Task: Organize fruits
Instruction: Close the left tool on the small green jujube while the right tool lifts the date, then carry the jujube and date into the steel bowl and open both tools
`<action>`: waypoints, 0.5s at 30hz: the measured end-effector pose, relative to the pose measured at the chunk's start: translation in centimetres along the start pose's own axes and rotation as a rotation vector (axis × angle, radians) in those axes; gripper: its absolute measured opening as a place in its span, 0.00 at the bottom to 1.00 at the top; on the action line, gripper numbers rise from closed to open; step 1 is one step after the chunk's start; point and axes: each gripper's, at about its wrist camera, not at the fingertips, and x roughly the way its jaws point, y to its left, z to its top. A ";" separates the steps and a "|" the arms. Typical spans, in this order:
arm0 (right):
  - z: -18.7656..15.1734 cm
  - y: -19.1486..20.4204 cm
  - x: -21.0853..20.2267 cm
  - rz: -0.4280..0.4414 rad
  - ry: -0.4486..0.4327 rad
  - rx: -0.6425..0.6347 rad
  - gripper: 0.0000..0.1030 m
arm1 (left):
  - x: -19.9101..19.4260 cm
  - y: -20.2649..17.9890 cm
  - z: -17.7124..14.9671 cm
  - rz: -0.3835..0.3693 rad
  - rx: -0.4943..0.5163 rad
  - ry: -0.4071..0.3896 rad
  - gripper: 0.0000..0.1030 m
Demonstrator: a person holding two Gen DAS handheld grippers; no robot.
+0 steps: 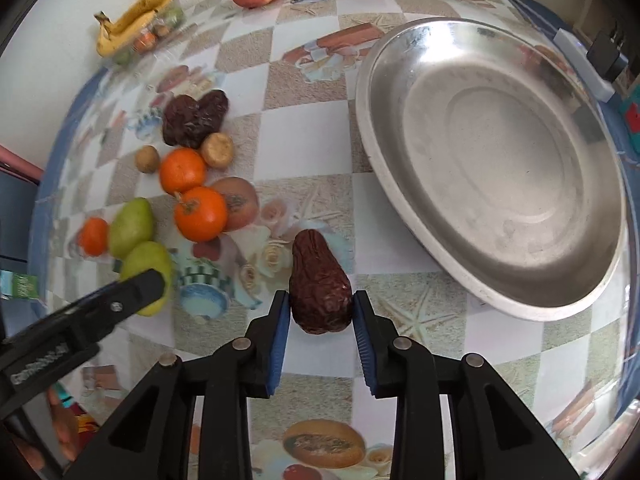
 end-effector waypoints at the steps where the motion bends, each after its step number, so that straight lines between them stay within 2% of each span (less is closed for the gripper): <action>1: 0.0 -0.1 0.0 0.004 -0.001 0.004 0.32 | 0.0 0.0 0.0 0.000 -0.001 0.002 0.41; 7: 0.1 0.1 -0.6 0.019 -0.025 -0.007 0.31 | -0.2 0.1 0.1 -0.008 -0.006 -0.009 0.41; 15: 0.3 -0.1 -3.6 0.086 -0.124 0.021 0.31 | -2.0 0.5 0.4 -0.021 -0.024 -0.101 0.41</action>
